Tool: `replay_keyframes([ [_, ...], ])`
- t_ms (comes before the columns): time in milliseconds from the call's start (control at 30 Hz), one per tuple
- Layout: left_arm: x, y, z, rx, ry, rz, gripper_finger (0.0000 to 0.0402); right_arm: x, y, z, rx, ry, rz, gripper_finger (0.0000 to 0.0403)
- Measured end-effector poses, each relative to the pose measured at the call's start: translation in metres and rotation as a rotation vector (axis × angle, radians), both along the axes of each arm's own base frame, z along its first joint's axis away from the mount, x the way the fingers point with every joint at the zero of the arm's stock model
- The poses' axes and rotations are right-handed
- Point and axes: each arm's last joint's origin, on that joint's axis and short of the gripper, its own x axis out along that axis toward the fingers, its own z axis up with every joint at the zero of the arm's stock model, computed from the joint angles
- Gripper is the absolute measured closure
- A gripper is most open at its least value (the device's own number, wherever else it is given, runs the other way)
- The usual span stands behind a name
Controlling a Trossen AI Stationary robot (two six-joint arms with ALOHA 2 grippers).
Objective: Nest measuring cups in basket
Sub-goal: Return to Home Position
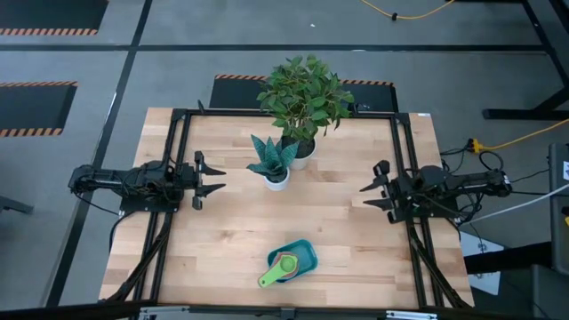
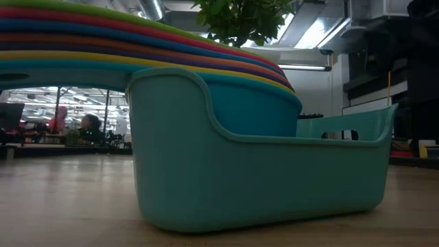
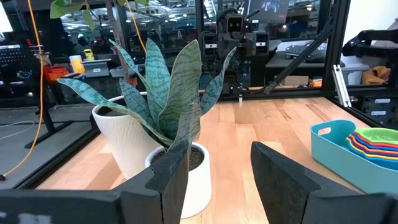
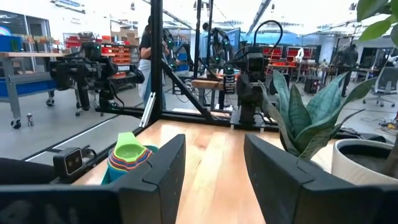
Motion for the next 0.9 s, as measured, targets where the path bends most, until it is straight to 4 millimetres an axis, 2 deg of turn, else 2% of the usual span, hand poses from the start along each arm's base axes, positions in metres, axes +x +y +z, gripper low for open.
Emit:
replay_keyframes([
  [333,0.0000,0.0000,0.0000,0.000,-0.001,0.000,0.0235,0.0006,0.0001,-0.0084,-0.012,0.086,0.000,0.0234],
  [900,0.0000,0.0000,0.0000,0.000,0.000,0.000,0.0235,0.0007,0.0001,-0.0082,-0.013,0.084,-0.001,0.0234],
])
